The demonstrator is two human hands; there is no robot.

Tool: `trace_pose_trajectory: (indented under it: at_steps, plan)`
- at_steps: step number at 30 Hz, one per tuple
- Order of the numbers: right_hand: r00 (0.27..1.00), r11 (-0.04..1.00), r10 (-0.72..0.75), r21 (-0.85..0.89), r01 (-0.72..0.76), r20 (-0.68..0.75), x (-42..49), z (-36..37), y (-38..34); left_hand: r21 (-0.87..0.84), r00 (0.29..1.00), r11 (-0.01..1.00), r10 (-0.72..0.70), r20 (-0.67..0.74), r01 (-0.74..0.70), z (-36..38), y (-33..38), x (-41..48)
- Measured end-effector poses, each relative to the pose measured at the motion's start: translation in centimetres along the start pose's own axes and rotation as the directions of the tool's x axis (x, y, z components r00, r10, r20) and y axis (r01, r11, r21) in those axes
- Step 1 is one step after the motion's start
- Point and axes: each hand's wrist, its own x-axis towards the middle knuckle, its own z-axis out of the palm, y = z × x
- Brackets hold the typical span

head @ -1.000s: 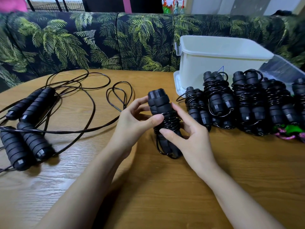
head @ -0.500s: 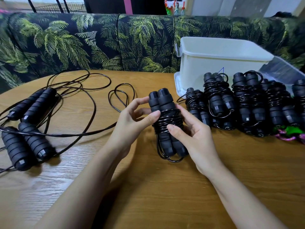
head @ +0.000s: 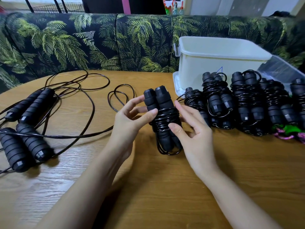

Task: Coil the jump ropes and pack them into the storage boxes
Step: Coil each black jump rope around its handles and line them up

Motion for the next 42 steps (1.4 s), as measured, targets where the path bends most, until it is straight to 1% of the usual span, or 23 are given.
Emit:
trace_pose_trajectory:
  at_steps: [2,4,5,7,8,10,11,12,14,17,19,20,24,27,29,31,34,36,38,42]
  plan:
    - [0.996,0.995,-0.075,-0.071,0.072,-0.046,-0.2,0.3,0.2,-0.001,1.0,1.0,0.014,-0.022,-0.014,0.3,0.0,-0.2]
    - [0.987,0.97,-0.151,-0.201,0.137,-0.054,-0.4,0.6,0.3,-0.001,0.999,1.0,0.027,-0.044,-0.027,0.5,0.0,-0.3]
    - [0.983,0.949,-0.182,-0.27,0.165,-0.038,-0.5,0.8,0.3,-0.001,0.998,1.0,0.031,-0.055,-0.031,0.5,0.0,-0.4]
    - [0.981,0.909,-0.193,-0.371,0.19,0.028,-0.8,1.2,0.1,-0.001,0.996,0.999,0.035,-0.077,-0.036,0.6,0.1,-0.5]
    - [0.979,0.872,-0.192,-0.447,0.2,0.063,-1.0,1.4,0.0,-0.003,0.996,0.999,0.036,-0.087,-0.036,0.7,0.1,-0.5]
    - [0.971,0.715,-0.206,-0.659,0.233,0.12,-1.2,2.0,-0.2,-0.004,0.994,0.999,0.042,-0.1,-0.042,0.7,0.0,-0.6]
    - [0.969,0.634,-0.209,-0.736,0.238,0.133,-1.2,2.2,-0.4,0.0,0.994,0.999,0.049,-0.1,-0.049,0.8,-0.1,-0.7]
    - [0.969,0.573,-0.208,-0.786,0.232,0.134,-1.1,2.3,-0.6,0.006,0.994,0.998,0.057,-0.097,-0.056,0.8,-0.1,-0.7]
    - [0.972,0.514,-0.208,-0.832,0.208,0.114,-1.1,2.4,-0.8,0.024,0.994,0.997,0.076,-0.08,-0.074,1.0,-0.1,-0.8]
    - [0.978,0.505,-0.193,-0.848,0.163,0.074,-1.0,2.2,-0.6,0.04,0.994,0.994,0.102,-0.035,-0.101,1.3,0.2,-1.0]
    - [0.985,0.547,-0.163,-0.827,0.131,0.048,-0.9,2.0,-0.4,0.046,0.993,0.992,0.114,0.003,-0.115,1.4,0.2,-1.0]
    - [0.989,0.584,-0.139,-0.804,0.116,0.043,-0.9,1.9,-0.4,0.062,0.992,0.99,0.124,0.017,-0.124,1.4,0.1,-0.9]
    - [0.993,0.782,0.086,-0.622,-0.019,0.077,-0.7,1.1,-0.5,0.171,0.982,0.967,0.183,0.049,-0.189,1.3,-0.1,-0.7]
    - [0.993,0.878,0.113,-0.471,-0.083,0.037,-0.4,0.8,-0.6,0.234,0.973,0.944,0.219,0.078,-0.231,1.3,-0.2,-0.7]
    - [0.992,0.909,0.124,-0.403,-0.108,0.014,-0.4,0.8,-0.5,0.262,0.966,0.93,0.241,0.092,-0.257,1.3,-0.4,-0.7]
    - [0.989,0.938,0.146,-0.317,-0.138,0.0,-0.4,0.8,-0.3,0.247,0.966,0.935,0.241,0.088,-0.256,1.1,-0.4,-0.6]
    - [0.981,0.974,0.196,-0.119,-0.193,0.012,-0.4,0.8,-0.2,0.159,0.976,0.964,0.205,0.068,-0.213,0.9,0.1,-0.5]
    - [0.979,0.979,0.2,-0.049,-0.199,0.025,-0.3,0.9,-0.2,0.084,0.985,0.982,0.163,0.06,-0.168,0.6,0.4,-0.4]
    - [0.979,0.98,0.199,-0.002,-0.199,0.053,-0.1,0.9,-0.2,0.042,0.991,0.992,0.119,0.064,-0.121,0.3,0.5,-0.2]
    - [0.964,0.972,0.202,0.084,-0.219,0.174,0.2,0.3,-0.5,0.044,0.995,0.999,0.006,0.098,-0.011,-0.5,0.1,0.4]
